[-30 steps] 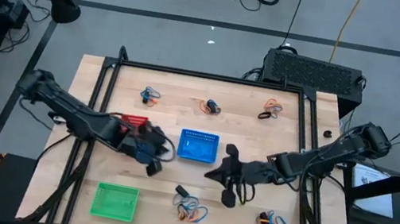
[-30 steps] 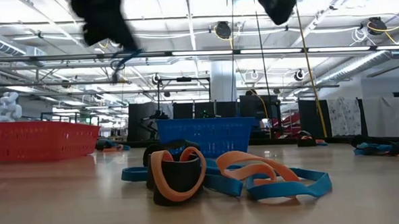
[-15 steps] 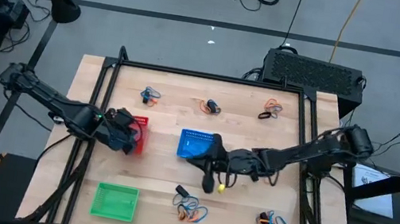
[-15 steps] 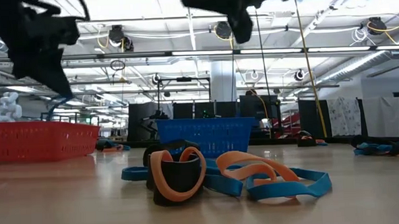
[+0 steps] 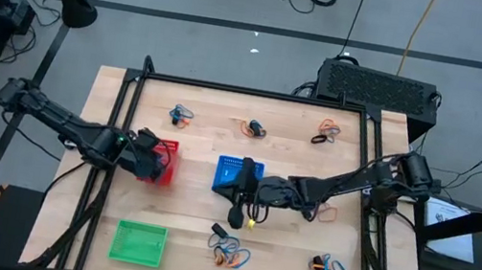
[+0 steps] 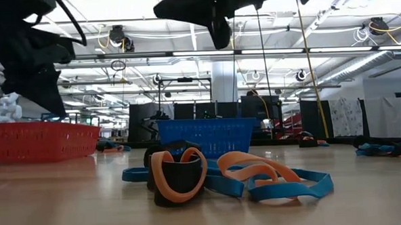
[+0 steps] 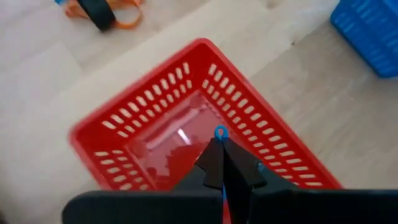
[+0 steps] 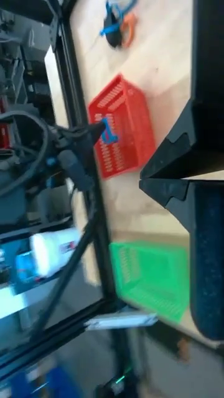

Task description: Sort rubber bands into baskets

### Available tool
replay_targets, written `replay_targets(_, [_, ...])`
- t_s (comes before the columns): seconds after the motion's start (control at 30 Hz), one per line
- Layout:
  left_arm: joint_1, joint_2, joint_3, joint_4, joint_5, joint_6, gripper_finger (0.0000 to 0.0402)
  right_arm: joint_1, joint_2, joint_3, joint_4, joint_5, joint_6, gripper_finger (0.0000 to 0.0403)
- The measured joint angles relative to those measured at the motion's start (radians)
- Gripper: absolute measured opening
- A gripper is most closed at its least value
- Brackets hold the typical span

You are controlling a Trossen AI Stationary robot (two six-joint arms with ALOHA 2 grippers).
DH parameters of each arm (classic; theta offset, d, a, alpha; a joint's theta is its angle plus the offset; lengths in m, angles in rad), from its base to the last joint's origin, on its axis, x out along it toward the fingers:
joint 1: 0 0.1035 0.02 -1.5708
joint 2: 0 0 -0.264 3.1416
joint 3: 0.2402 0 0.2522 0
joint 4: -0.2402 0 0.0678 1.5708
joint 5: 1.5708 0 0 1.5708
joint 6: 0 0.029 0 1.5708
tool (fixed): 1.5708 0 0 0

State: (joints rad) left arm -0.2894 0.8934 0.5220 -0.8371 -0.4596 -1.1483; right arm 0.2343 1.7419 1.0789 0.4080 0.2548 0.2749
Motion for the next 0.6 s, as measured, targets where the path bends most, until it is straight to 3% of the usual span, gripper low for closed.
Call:
replay_targets(0.23, [0.045, 0.001, 0.0, 0.012, 0.11, -0.006, 0.0013, -0.015, -0.042, 0.031, -0.181, 0.001, -0.078, 0.0])
replay_targets(0.6, [0.061, 0.004, 0.0, 0.01, 0.119, -0.103, 0.007, -0.045, -0.203, 0.029, -0.523, 0.002, -0.239, 0.0])
